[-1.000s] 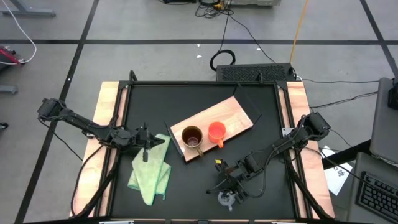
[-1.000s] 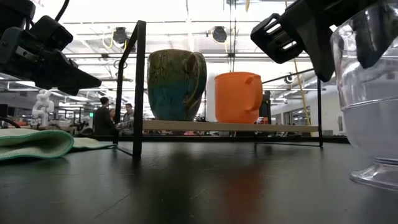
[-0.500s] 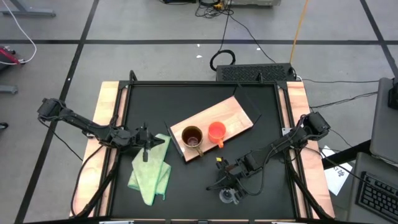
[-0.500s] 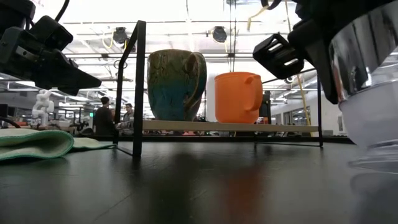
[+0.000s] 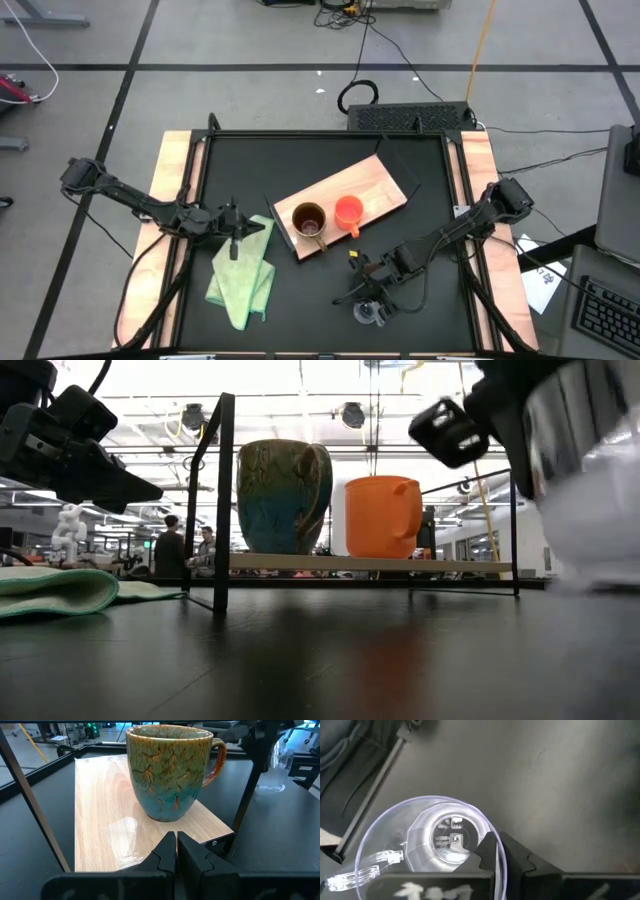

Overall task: Stack small to large cups/mugs on shelf
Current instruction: Put the transparent mug on the shelf

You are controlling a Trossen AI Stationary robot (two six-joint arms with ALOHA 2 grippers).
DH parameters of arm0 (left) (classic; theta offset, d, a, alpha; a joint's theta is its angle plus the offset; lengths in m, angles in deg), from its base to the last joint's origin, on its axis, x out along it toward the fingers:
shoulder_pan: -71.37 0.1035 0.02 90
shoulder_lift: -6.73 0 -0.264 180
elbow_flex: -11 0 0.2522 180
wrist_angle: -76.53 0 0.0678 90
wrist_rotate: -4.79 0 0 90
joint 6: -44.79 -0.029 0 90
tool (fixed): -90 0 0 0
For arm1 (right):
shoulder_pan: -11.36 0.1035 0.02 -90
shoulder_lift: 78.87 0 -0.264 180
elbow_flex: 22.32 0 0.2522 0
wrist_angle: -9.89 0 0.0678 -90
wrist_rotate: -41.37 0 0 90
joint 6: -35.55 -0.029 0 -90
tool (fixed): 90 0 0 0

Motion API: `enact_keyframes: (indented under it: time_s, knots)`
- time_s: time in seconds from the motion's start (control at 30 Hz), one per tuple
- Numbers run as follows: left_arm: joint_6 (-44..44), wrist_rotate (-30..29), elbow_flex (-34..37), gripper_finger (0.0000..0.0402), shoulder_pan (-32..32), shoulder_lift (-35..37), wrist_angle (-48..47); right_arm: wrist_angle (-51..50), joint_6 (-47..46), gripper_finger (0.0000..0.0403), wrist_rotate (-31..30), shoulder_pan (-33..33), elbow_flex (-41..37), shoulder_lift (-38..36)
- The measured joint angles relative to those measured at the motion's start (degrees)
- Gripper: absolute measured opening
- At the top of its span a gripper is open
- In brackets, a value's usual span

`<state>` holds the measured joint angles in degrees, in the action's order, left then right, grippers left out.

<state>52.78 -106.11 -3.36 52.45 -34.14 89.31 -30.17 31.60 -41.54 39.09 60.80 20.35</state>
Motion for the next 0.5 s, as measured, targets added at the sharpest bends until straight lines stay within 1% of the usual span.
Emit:
enact_keyframes:
  time_s: [0.27, 0.5]
  knots:
    - [-0.2, 0.0, 0.0, 0.0019, 0.0, 0.0, -0.3, -0.7, 0.1, 0.0001, -1.4, 0.1, 0.5, -3.9]
    - [-0.3, 0.0, 0.0, 0.0019, 0.0, 0.0, -0.3, -3.2, 0.1, 0.0, -2.8, 0.1, 0.5, -7.0]
